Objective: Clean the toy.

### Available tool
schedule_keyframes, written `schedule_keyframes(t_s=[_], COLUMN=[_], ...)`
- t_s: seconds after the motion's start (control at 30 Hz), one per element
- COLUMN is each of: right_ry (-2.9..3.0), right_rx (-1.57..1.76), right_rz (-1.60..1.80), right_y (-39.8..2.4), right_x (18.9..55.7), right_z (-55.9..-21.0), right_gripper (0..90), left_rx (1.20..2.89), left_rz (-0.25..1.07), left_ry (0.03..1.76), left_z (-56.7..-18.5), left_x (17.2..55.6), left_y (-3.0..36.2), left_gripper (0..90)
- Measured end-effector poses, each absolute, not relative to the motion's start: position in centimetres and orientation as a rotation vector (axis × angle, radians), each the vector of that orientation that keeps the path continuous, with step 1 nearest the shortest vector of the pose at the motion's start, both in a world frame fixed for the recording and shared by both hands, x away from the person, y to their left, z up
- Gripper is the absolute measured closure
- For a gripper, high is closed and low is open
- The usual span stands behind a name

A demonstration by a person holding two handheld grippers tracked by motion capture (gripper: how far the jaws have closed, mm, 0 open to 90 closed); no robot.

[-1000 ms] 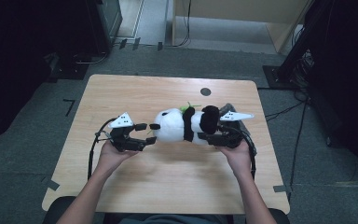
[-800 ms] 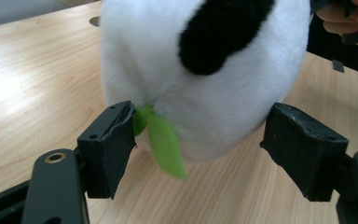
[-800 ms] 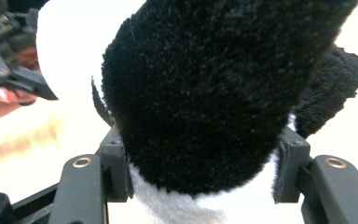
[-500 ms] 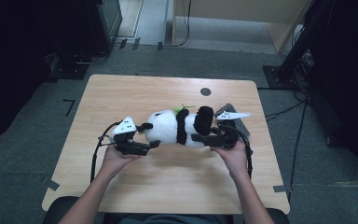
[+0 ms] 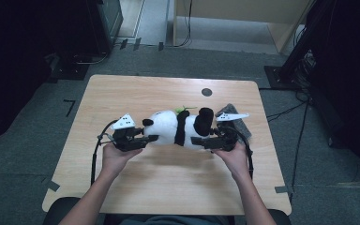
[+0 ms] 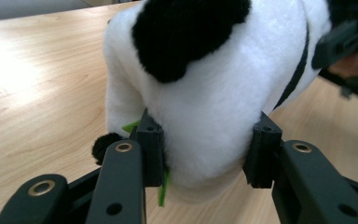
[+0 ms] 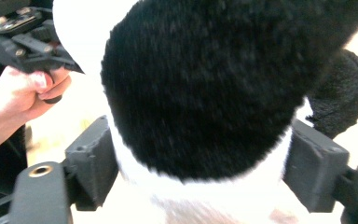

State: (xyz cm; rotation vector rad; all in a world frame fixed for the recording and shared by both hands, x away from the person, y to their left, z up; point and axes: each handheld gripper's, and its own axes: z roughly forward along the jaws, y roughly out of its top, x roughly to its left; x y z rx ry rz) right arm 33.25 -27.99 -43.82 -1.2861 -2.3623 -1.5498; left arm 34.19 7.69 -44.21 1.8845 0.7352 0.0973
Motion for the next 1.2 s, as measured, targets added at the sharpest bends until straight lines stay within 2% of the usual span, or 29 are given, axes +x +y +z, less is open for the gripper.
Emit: schedule_keyframes(t_s=[0.37, 0.63, 0.77, 0.97, 1.13, 1.2], right_ry=[-2.545, -2.616, -2.702, -2.774, -2.737, -2.677], right_rx=[-1.118, -0.998, -1.041, -1.122, -1.178, -1.193], right_rz=[-1.641, -1.662, -1.663, -1.623, -1.623, -1.633], right_y=[-28.5, -27.1, -26.4, -25.8, -25.9, -26.3], right_x=[32.6, 32.7, 32.2, 31.8, 31.8, 32.0], right_z=[-44.5, -45.2, -45.0, -44.9, -44.7, -44.4], right_gripper=[19.2, 17.2, 22.5, 37.3, 47.0, 49.4], left_rx=[1.821, 1.778, 1.762, 1.791, 1.828, 1.836], left_rz=[0.046, -0.047, -0.069, -0.016, 0.067, 0.103], left_ry=[0.785, 0.814, 0.836, 0.831, 0.806, 0.786], left_z=[-43.0, -43.2, -43.5, -43.7, -43.8, -43.9], left_x=[35.0, 35.3, 35.3, 35.1, 34.9, 34.9], left_y=[10.4, 9.8, 9.3, 8.9, 8.6, 8.6], left_gripper=[59.6, 59.6, 59.5, 55.0, 44.1, 36.5])
